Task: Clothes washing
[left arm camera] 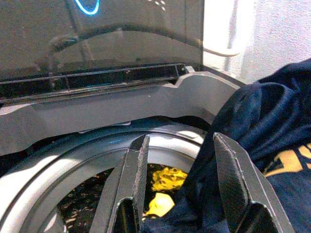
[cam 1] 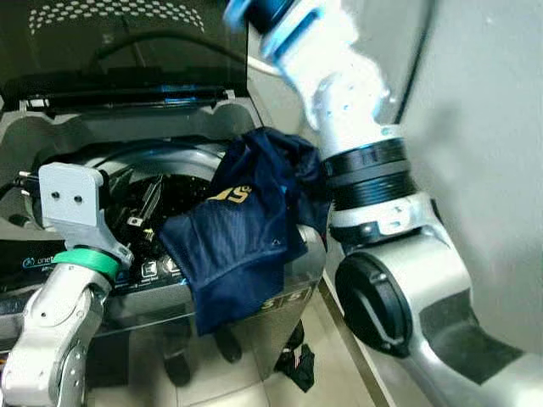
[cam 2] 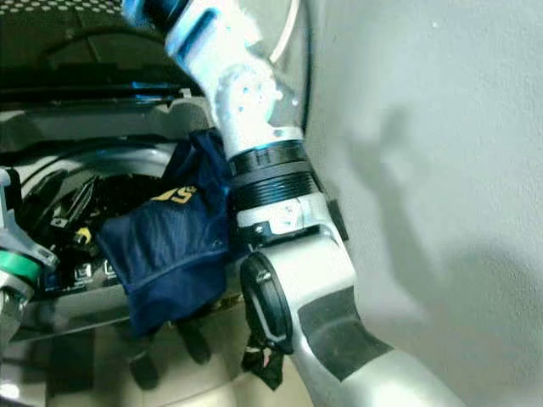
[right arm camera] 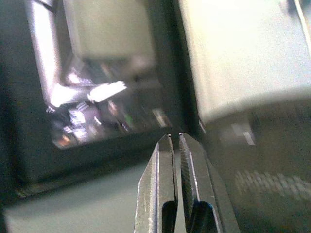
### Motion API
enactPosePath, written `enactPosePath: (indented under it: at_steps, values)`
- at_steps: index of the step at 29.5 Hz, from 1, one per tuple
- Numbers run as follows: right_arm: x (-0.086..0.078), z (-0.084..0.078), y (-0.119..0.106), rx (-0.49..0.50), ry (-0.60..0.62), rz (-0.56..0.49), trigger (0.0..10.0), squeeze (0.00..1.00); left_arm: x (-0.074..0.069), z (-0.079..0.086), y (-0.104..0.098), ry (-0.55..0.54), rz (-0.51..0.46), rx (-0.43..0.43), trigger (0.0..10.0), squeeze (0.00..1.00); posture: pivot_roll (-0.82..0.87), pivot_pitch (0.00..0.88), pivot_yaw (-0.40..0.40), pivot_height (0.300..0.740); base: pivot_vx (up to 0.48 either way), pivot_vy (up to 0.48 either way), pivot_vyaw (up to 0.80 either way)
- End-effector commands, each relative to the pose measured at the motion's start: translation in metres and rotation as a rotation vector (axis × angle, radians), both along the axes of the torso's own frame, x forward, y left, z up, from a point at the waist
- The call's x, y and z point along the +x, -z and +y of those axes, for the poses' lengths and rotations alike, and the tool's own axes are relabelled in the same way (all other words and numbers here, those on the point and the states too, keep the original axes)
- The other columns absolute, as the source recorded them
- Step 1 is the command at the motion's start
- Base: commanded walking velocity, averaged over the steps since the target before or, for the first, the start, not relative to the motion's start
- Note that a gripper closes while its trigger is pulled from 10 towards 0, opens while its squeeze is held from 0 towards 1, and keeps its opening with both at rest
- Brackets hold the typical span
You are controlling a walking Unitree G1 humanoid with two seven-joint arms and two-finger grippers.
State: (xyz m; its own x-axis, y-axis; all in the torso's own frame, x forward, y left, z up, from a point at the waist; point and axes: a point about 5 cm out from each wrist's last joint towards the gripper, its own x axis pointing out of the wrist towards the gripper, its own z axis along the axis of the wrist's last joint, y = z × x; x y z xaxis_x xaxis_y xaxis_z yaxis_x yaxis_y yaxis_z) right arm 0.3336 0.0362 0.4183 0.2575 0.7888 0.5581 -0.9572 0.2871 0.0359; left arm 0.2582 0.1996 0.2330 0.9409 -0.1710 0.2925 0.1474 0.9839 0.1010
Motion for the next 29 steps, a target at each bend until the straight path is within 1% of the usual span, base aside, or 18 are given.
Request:
enactPosePath:
  at_steps: [1, 2, 3, 4, 5, 6, 7, 8, 9, 10, 11, 13, 14, 22, 24, 29]
  values:
    - [-0.001, 0.007, 0.005, -0.033, 0.0, 0.003, 10.0, 0.0, 0.0, 0.0, 0.003, -0.004, 0.009, 0.002, 10.0, 0.0, 0.18, 0.046, -0.047, 0.74, 0.0, 0.0, 0.0]
    - [0.008, 0.002, 0.023, -0.079, 0.067, 0.017, 10.0, 0.0, 0.001, 0.0, 0.003, -0.01, 0.008, 0.001, 10.0, 0.0, 0.18, 0.045, -0.047, 0.74, 0.0, 0.0, 0.0]
    - [0.017, -0.011, 0.037, -0.067, 0.136, 0.056, 10.0, 0.0, 0.001, 0.003, 0.002, -0.028, 0.002, -0.006, 10.0, 0.0, 0.18, 0.046, -0.048, 0.74, 0.0, 0.0, 0.0]
    - [0.017, -0.011, 0.037, -0.067, 0.136, 0.056, 10.0, 0.0, 0.001, 0.003, 0.002, -0.028, 0.002, -0.006, 10.0, 0.0, 0.18, 0.046, -0.048, 0.74, 0.0, 0.0, 0.0]
    - [0.026, -0.026, 0.051, -0.052, 0.203, 0.095, 10.0, 0.0, 0.002, 0.005, 0.0, -0.044, -0.005, -0.015, 10.0, 0.0, 0.18, 0.046, -0.048, 0.74, 0.0, 0.0, 0.0]
    - [0.026, -0.026, 0.051, -0.052, 0.203, 0.095, 10.0, 0.0, 0.002, 0.005, 0.0, -0.044, -0.005, -0.015, 10.0, 0.0, 0.18, 0.046, -0.048, 0.74, 0.0, 0.0, 0.0]
    - [0.033, -0.04, 0.063, -0.045, 0.256, 0.126, 10.0, 0.0, 0.002, 0.007, -0.001, -0.053, -0.009, -0.02, 10.0, 0.0, 0.18, 0.046, -0.048, 0.74, 0.0, 0.0, 0.0]
    - [0.041, -0.054, 0.071, -0.031, 0.303, 0.165, 10.0, 0.0, 0.003, 0.007, -0.003, -0.053, -0.017, -0.025, 10.0, 0.0, 0.17, 0.051, -0.03, 0.74, 0.0, 0.442, 0.0]
    - [0.045, -0.063, 0.076, -0.024, 0.332, 0.187, 10.0, 0.0, 0.004, 0.006, -0.004, -0.047, -0.021, -0.028, 10.0, 0.0, 0.17, 0.051, -0.03, 0.74, 0.0, 0.48, 0.0]
    - [0.045, -0.063, 0.076, -0.024, 0.332, 0.187, 10.0, 0.0, 0.004, 0.006, -0.004, -0.047, -0.021, -0.028, 10.0, 0.0, 0.17, 0.051, -0.03, 0.74, 0.0, 0.48, 0.0]
    - [0.048, -0.069, 0.078, -0.02, 0.348, 0.199, 10.0, 0.0, 0.004, 0.005, -0.005, -0.04, -0.023, -0.03, 10.0, 0.0, 0.17, 0.05, -0.023, 0.74, 0.0, 0.48, 0.0]
    - [0.048, -0.069, 0.078, -0.02, 0.348, 0.199, 10.0, 0.0, 0.004, 0.005, -0.005, -0.04, -0.023, -0.03, 10.0, 0.0, 0.17, 0.05, -0.023, 0.74, 0.0, 0.48, 0.0]
    - [0.049, -0.073, 0.079, -0.017, 0.363, 0.204, 10.0, 0.0, 0.005, 0.004, -0.005, -0.034, -0.024, -0.031, 10.0, 0.0, 0.17, 0.05, -0.023, 0.74, 0.0, 0.48, 0.0]
    - [0.052, -0.077, 0.079, -0.021, 0.382, 0.198, 10.0, 0.0, 0.004, 0.002, -0.006, -0.027, -0.029, -0.033, 10.0, 0.0, 0.17, 0.052, -0.024, 0.74, 0.0, 0.48, 0.0]
    - [0.052, -0.075, 0.079, -0.031, 0.375, 0.187, 10.0, 0.0, 0.002, 0.003, -0.005, -0.036, -0.031, -0.027, 10.0, 0.0, 0.18, 0.053, -0.037, 0.74, 0.0, 0.0, 0.0]
    - [0.052, -0.073, 0.077, -0.033, 0.367, 0.177, 10.0, 0.0, 0.0, 0.004, -0.004, -0.043, -0.031, -0.022, 10.0, 0.0, 0.19, 0.053, -0.041, 0.74, 0.0, 0.0, 0.0]
